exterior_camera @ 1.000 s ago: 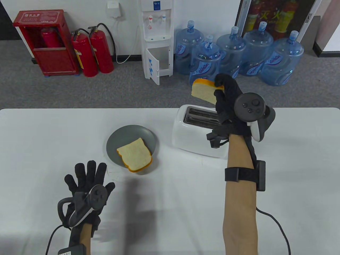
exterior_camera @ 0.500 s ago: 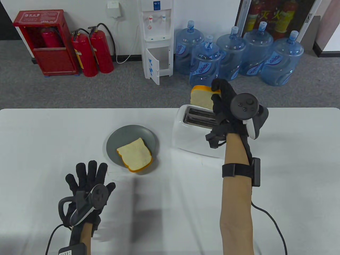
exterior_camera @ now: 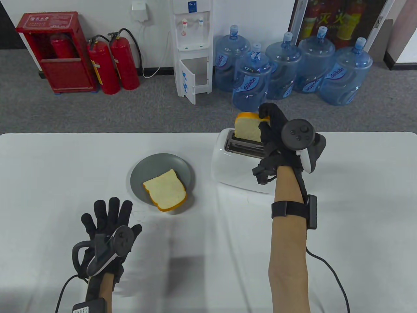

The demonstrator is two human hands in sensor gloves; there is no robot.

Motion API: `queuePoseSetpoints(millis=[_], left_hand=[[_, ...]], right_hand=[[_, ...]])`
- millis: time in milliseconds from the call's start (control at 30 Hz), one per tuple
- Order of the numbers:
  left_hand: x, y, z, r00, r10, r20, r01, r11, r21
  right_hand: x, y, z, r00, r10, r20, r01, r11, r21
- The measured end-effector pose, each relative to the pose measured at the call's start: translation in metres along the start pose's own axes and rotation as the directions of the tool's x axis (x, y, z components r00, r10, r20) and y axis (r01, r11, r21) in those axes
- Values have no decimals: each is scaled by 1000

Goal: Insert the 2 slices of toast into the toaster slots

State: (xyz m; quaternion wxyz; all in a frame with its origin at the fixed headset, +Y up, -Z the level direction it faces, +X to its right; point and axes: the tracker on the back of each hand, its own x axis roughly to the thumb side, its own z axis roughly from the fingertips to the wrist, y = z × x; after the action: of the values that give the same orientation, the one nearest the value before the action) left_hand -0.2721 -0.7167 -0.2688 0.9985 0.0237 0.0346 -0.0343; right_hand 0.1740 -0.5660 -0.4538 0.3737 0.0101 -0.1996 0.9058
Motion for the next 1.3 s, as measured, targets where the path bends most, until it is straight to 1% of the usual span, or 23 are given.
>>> queuePoseSetpoints(millis=[233,467,733,1300], left_hand=[[2,1,0,1000,8,5,-8,1000,-15],[8,5,1,1000,-5,25,5,1000,5],[4,3,0,1000,-8,11,8,1000,-8],[4,2,-1,1000,-8,16,8,1000,-3]], right_hand=[[-8,4,-2,1000,-11,-16,11,1000,6],[-16,8,-4,999,-22,-32,22,1000,6],[-26,16,-5,998,-30,-48,31,999,15],[-30,28,-5,998,4,-67,-1,999,42]])
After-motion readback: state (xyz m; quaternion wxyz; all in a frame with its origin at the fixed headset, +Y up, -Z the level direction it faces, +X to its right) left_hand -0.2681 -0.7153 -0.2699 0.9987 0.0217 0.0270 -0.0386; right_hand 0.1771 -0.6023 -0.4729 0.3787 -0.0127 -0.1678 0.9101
